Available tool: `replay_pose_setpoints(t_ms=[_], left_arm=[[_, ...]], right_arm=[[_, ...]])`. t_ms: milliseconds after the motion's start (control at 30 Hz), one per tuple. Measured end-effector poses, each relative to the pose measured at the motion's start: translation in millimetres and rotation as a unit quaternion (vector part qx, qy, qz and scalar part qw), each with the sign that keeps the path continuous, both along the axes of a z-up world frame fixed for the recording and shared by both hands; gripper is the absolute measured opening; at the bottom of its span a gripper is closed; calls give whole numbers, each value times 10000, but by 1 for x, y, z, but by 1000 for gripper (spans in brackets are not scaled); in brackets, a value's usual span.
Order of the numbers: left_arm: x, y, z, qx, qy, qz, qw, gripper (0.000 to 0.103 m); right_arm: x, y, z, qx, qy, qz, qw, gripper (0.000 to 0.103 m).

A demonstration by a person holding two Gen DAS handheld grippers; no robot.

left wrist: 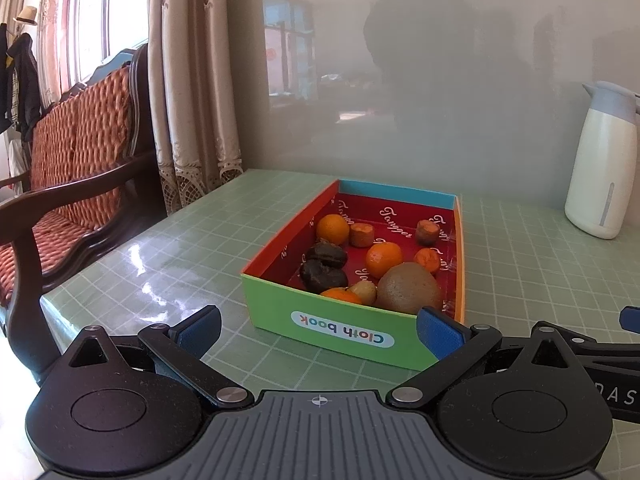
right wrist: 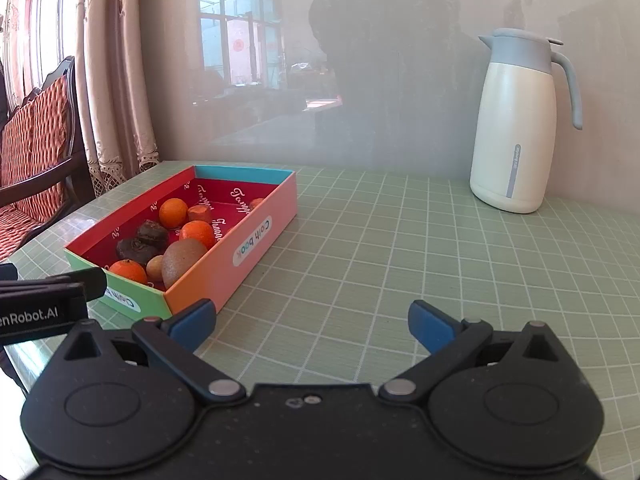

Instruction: Organize fruits

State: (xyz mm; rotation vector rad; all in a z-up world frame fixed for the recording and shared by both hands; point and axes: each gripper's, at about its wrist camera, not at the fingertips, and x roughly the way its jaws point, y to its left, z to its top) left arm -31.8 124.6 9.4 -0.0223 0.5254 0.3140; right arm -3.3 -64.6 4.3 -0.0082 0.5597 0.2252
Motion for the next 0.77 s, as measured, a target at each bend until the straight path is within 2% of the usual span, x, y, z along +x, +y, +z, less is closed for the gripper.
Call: replay_pose_setpoints(t_ms=[500,700,767], left_arm=[[3,4,0,-147,34,-97,9998,103],[-2,9,1,-345,-132,-190,9991,102],[0,7,1,-271,-127,-141,9995,103]], right_arm=[[0,1,1,20,-14,22,10000,103],[1,-3,2,97,-8,8,10000,103],[2,-2,2,79,-3,8,10000,103]])
